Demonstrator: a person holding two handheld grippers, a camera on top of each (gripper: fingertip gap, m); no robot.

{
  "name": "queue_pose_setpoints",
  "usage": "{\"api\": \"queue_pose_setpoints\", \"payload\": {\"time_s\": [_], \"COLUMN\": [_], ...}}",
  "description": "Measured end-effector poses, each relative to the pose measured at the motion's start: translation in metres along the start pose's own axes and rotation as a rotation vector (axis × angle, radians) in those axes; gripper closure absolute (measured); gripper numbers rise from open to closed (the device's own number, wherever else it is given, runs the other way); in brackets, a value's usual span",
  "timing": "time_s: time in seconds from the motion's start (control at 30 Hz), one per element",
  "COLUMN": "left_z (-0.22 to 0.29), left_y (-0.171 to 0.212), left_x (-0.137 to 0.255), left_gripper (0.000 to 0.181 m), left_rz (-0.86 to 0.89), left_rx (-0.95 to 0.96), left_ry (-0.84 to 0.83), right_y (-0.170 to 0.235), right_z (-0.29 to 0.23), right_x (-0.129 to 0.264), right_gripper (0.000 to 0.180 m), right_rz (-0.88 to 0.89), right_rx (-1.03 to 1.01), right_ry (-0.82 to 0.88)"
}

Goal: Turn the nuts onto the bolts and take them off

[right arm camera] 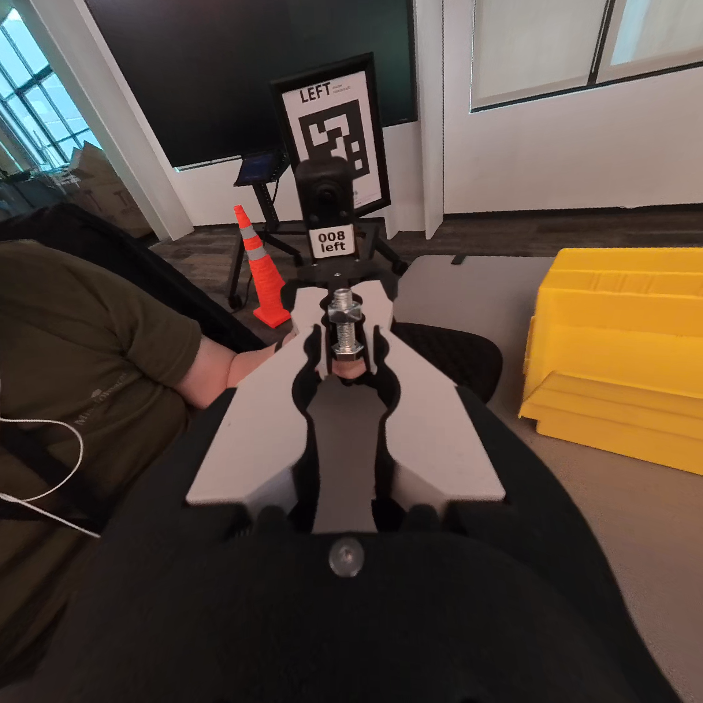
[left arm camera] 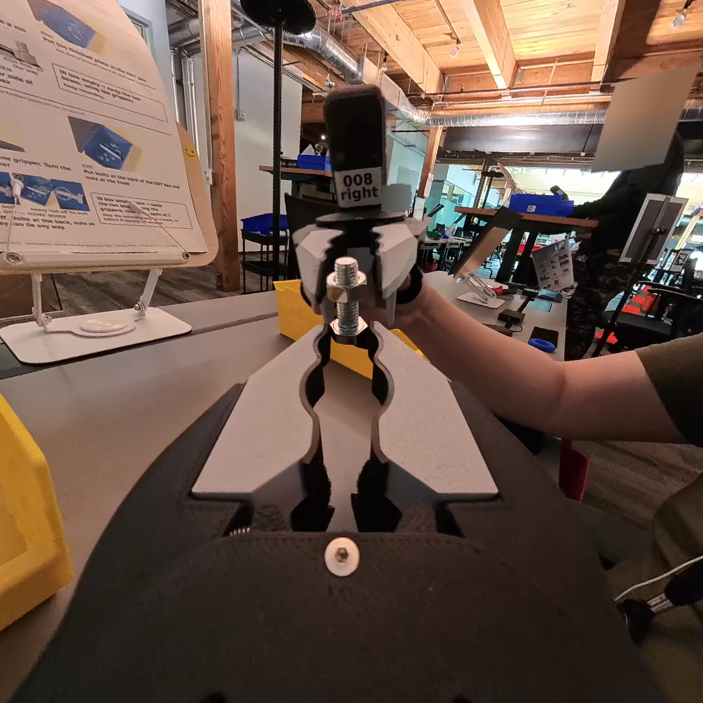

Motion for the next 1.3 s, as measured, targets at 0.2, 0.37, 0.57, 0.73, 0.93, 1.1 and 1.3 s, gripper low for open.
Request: {"api": "queue_pose_setpoints", "payload": {"time_s": [0.2,0.37,0.57,0.73,0.93,1.1,1.3], "left_z": [0.002,0.004,0.005,0.012,0.017,0.015,0.015], "left_y": [0.004,0.003,-0.014,-0.014,-0.019,-0.022,-0.021], "left_x": [-0.004,-0.004,0.01,0.008,0.006,0.008,0.007], "left_gripper": [0.163,0.163,0.142,0.165,0.165,0.165,0.165], "left_rz": [-0.059,-0.04,0.051,0.015,0.053,0.091,0.104], "left_rx": [-0.027,-0.046,-0.063,-0.137,-0.17,-0.148,-0.12], "left_ry": [-0.021,0.001,-0.009,-0.011,-0.032,-0.044,-0.008], "right_y": [0.008,0.006,0.007,0.009,0.004,0.005,0.004], "right_z": [-0.002,-0.004,-0.003,-0.015,-0.018,-0.018,-0.018], "right_x": [-0.005,-0.005,-0.005,-0.01,-0.008,-0.011,-0.01], "right_gripper": [0.172,0.172,0.172,0.172,0.17,0.165,0.172], "right_rz": [-0.043,-0.023,-0.032,-0.078,-0.05,-0.058,-0.068], "right_rx": [0.024,0.049,0.158,0.268,0.232,0.228,0.281], "right_ry": [-0.029,-0.036,0.046,0.044,0.029,0.038,0.074]}}
Point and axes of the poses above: each gripper's, where its closed fingertips meet, x back along the fingers, y out of its underside, z = x × y across the jaws, the point moved 6 cm from there along x, back along the fingers, and after that the axes turned 15 degrees about y, right-handed, at the moved point
